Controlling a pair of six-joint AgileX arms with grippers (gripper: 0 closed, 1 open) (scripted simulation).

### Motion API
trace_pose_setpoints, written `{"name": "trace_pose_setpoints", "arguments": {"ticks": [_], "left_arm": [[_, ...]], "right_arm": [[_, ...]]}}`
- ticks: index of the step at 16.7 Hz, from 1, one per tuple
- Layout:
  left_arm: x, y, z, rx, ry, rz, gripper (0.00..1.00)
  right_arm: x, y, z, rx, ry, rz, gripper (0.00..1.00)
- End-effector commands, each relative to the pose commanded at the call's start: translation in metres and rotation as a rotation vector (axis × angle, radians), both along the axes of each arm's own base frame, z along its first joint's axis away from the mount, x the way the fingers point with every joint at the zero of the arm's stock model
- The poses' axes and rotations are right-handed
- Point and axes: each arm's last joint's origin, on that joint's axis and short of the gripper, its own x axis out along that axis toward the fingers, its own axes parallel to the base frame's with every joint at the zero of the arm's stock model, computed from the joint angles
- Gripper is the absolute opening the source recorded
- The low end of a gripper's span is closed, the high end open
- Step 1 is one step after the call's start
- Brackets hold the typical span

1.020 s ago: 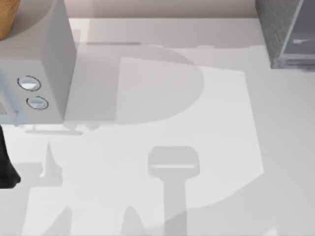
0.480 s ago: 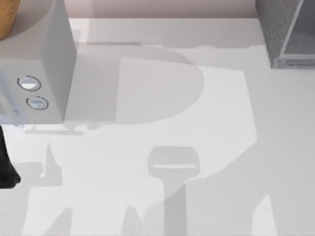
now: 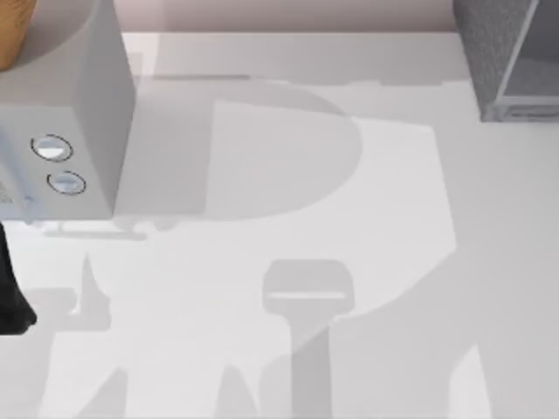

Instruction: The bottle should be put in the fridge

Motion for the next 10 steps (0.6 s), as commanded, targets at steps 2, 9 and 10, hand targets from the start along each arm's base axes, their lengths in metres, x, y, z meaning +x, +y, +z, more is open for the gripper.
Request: {"name": "trace_pose_setpoints", "arguments": {"ticks": [2,9,10], "left_arm": [[0.0,0.0,0.0,0.0,0.0,0.0,1.0],[0.0,0.0,0.0,0.0,0.0,0.0,1.0],[0.0,0.0,0.0,0.0,0.0,0.0,1.0]], "right_arm": [[0.0,0.0,0.0,0.0,0.0,0.0,0.46],[0.0,0.0,0.0,0.0,0.0,0.0,0.98],[0.0,0.0,0.0,0.0,0.0,0.0,1.0]]}}
